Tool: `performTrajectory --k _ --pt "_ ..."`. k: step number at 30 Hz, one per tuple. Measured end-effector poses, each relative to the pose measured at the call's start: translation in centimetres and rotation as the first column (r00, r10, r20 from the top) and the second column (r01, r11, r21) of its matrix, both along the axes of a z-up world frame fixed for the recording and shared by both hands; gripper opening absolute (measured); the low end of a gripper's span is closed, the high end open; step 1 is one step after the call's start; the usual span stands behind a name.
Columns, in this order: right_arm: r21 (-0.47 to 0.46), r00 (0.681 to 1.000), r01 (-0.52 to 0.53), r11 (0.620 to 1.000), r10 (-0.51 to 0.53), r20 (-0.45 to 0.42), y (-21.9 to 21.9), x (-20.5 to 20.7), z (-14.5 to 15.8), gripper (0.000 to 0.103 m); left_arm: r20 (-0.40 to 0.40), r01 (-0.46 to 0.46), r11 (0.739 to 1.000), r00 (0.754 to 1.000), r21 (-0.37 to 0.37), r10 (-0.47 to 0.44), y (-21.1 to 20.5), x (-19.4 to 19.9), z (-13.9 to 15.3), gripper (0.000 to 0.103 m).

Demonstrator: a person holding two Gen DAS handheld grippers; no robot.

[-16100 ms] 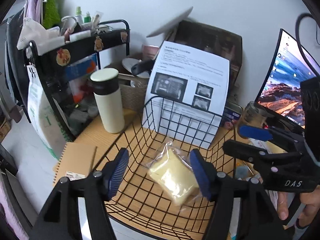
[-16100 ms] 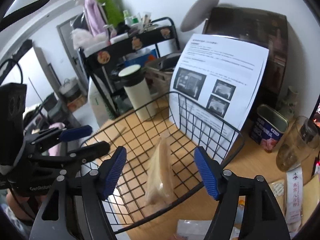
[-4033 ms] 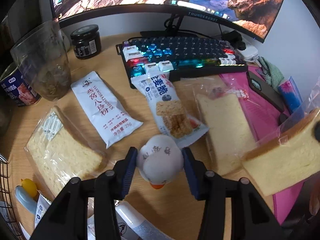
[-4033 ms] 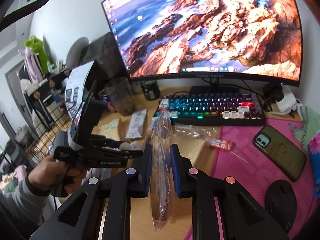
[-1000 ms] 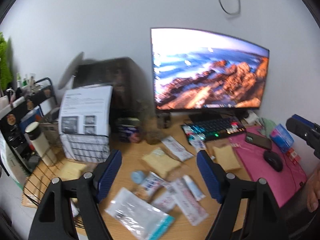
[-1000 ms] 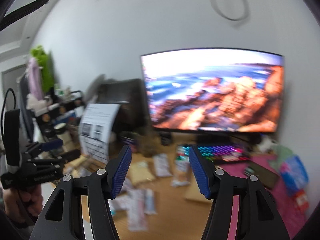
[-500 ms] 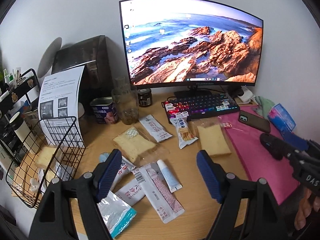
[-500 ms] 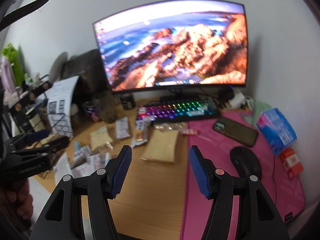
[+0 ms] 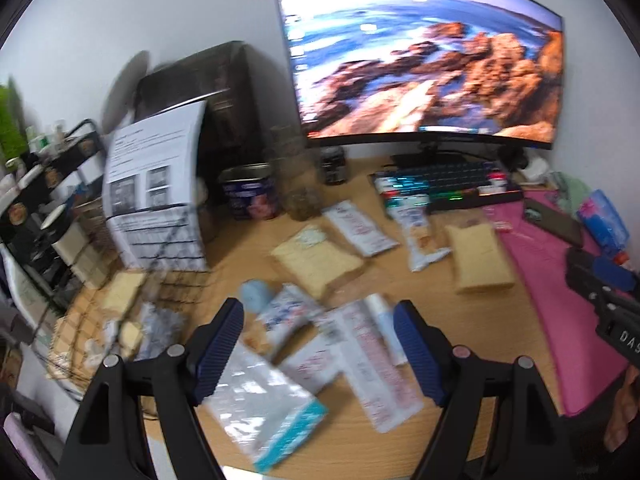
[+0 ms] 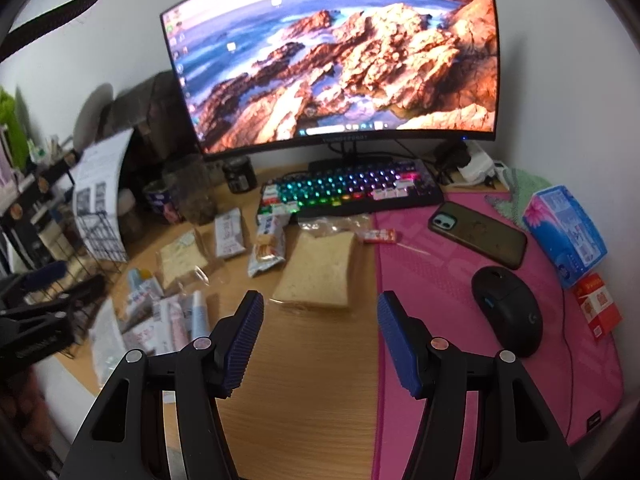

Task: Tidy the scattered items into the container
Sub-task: 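Withdraw both open tools from the basket back over the desk items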

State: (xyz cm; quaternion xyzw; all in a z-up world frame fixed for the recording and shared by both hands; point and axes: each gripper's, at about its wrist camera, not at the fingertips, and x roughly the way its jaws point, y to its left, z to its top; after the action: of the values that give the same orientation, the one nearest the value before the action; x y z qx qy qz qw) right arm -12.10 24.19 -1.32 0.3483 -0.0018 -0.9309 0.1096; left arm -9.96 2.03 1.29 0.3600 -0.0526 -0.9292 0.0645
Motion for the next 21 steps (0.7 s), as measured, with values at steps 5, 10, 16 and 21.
performTrajectory --k 5,10,16,21 --pt "0.056 1.0 0.004 0.998 -0.005 0.016 -2.1 -0.6 -1.0 0.06 0.012 -0.082 0.996 0.997 -0.017 0.082 -3.3 0.6 -0.3 0.081" --pt "0.044 0.999 -0.032 0.999 0.031 0.035 -3.6 -1.4 -1.6 0.06 0.072 -0.087 0.996 0.994 -0.019 0.088 -5.2 0.3 -1.8 0.081" --pt "0.034 0.995 -0.083 0.996 0.081 0.056 -5.2 -2.0 -2.1 0.06 0.157 -0.081 0.996 0.985 0.039 0.074 -6.5 -0.3 -4.2 0.081" --pt "0.041 0.988 -0.139 0.989 0.136 0.08 -6.6 -2.0 -2.7 0.06 0.258 -0.052 0.997 0.966 0.054 0.036 -6.4 1.5 -5.9 0.081"
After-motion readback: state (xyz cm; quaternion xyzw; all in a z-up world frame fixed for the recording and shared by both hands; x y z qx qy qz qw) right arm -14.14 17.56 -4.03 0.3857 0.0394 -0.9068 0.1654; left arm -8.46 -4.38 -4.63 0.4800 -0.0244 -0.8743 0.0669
